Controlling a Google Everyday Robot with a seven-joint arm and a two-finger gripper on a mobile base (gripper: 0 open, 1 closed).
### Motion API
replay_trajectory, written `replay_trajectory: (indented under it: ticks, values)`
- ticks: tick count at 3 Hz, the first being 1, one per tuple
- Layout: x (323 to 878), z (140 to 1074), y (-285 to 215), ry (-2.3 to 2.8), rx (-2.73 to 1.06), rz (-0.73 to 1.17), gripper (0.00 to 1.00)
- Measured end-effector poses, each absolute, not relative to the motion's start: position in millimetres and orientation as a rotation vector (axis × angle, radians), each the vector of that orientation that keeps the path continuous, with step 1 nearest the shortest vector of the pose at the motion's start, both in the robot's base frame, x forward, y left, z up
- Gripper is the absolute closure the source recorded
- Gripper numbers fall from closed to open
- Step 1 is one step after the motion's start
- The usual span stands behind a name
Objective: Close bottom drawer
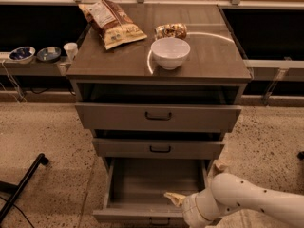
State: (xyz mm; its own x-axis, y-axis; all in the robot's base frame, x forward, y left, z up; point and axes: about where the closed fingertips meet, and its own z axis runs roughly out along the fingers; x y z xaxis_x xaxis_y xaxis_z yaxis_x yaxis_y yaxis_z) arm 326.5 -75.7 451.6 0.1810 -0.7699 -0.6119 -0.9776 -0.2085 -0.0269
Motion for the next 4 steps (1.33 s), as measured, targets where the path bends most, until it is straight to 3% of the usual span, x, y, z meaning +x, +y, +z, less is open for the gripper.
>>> replay_trajectory:
  ticks: [2, 4]
  values:
    - [345, 432, -76, 1.538, -2.043, 0.673, 0.0]
    - [356, 322, 2, 1.492, -1.937, 0.891, 0.0]
